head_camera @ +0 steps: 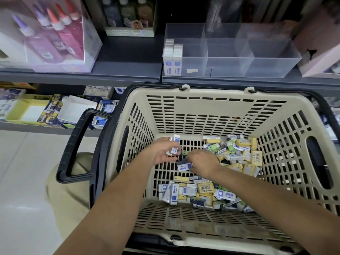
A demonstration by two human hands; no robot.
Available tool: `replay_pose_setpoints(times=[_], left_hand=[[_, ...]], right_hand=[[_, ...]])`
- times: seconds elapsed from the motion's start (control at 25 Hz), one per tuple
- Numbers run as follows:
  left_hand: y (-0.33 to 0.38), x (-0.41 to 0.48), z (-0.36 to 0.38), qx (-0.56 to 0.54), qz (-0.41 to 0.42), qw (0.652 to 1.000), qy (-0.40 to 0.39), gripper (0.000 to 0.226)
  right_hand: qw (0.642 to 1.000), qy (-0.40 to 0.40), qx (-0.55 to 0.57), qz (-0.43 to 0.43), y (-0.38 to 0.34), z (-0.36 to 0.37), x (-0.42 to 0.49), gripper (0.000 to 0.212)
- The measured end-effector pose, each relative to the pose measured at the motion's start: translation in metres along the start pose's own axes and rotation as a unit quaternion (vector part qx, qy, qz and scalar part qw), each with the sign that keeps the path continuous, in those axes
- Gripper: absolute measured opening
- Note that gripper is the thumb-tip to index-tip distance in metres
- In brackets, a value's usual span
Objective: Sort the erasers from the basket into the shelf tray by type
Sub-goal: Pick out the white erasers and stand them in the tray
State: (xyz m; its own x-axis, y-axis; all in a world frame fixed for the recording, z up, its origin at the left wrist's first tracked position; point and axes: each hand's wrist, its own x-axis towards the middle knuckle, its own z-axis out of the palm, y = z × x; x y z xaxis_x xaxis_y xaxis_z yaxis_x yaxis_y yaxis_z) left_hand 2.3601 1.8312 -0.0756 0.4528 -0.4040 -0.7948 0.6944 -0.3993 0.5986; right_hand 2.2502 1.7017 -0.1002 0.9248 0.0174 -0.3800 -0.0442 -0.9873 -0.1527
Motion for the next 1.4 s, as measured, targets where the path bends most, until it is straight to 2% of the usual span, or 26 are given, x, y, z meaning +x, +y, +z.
replay_pose_setpoints(times=[0.08, 0.16, 0.24, 0.28, 0.36, 0.4, 0.52, 0.64, 0.72, 0.8, 0.88, 0.92, 1.04, 1.12, 1.2, 1.4], left_hand=[[-0.001, 0.001, 0.0, 0.009, 0.0, 1.0, -0.005, 0.025], [-0.001, 0.003, -0.001, -0.003, 0.003, 1.0, -0.004, 0.023], [-0.002, 0.005, -0.001, 0.017, 0.011, 1.0, 0.006, 0.02], [-0.002, 0.006, -0.001, 0.047, 0.015, 0.999, 0.01, 0.019], [-0.002, 0.005, -0.002, 0.097, -0.003, 0.995, -0.008, 0.022], [-0.002, 0.004, -0.003, 0.106, -0.025, 0.993, -0.035, 0.023], [0.001, -0.002, -0.006, 0.091, -0.071, 0.983, -0.142, 0.02], [0.0, -0.005, -0.004, 0.103, -0.064, 0.979, -0.162, 0.024], [-0.001, -0.004, -0.004, 0.111, -0.041, 0.986, -0.121, 0.03], [0.001, -0.002, -0.009, 0.072, -0.008, 0.995, -0.067, 0.032], [0.001, 0.001, -0.014, 0.026, 0.007, 0.998, -0.048, 0.028], [0.001, 0.0, -0.015, 0.024, 0.007, 0.998, -0.057, 0.026], [-0.003, -0.001, -0.011, 0.052, 0.005, 0.995, -0.09, 0.027], [-0.002, -0.002, -0.01, 0.05, 0.005, 0.994, -0.094, 0.026], [0.0, -0.003, -0.01, 0.052, 0.002, 0.995, -0.091, 0.025], [-0.001, -0.005, -0.006, 0.087, -0.019, 0.992, -0.087, 0.029]], right_hand=[[0.995, 0.006, -0.086, -0.05, -0.002, 0.006, 0.0, 0.025], [0.995, 0.008, -0.082, -0.049, 0.0, 0.007, 0.001, 0.023], [1.0, 0.006, 0.012, -0.025, 0.003, -0.001, 0.004, 0.022], [0.994, 0.007, 0.105, -0.009, 0.004, -0.007, 0.006, 0.022], [0.948, -0.005, 0.319, 0.016, 0.007, -0.018, 0.007, 0.017], [0.922, -0.011, 0.387, 0.023, 0.008, -0.022, 0.005, 0.017], [0.881, -0.026, 0.471, 0.027, 0.014, -0.027, -0.003, 0.025], [0.858, -0.019, 0.511, 0.046, 0.017, -0.028, -0.004, 0.029], [0.871, -0.009, 0.484, 0.082, 0.014, -0.028, -0.004, 0.029], [0.913, -0.054, 0.399, 0.071, 0.007, -0.023, -0.007, 0.024], [0.95, -0.115, 0.289, -0.001, -0.008, -0.013, -0.012, 0.025], [0.961, -0.132, 0.241, -0.043, -0.017, -0.007, -0.014, 0.032], [0.976, -0.138, 0.095, -0.138, -0.039, 0.002, -0.012, 0.052], [0.975, -0.143, 0.016, -0.168, -0.048, 0.005, -0.009, 0.056], [0.976, -0.141, 0.009, -0.166, -0.05, 0.007, -0.007, 0.05], [0.972, -0.144, 0.098, -0.159, -0.045, 0.006, -0.01, 0.039]])
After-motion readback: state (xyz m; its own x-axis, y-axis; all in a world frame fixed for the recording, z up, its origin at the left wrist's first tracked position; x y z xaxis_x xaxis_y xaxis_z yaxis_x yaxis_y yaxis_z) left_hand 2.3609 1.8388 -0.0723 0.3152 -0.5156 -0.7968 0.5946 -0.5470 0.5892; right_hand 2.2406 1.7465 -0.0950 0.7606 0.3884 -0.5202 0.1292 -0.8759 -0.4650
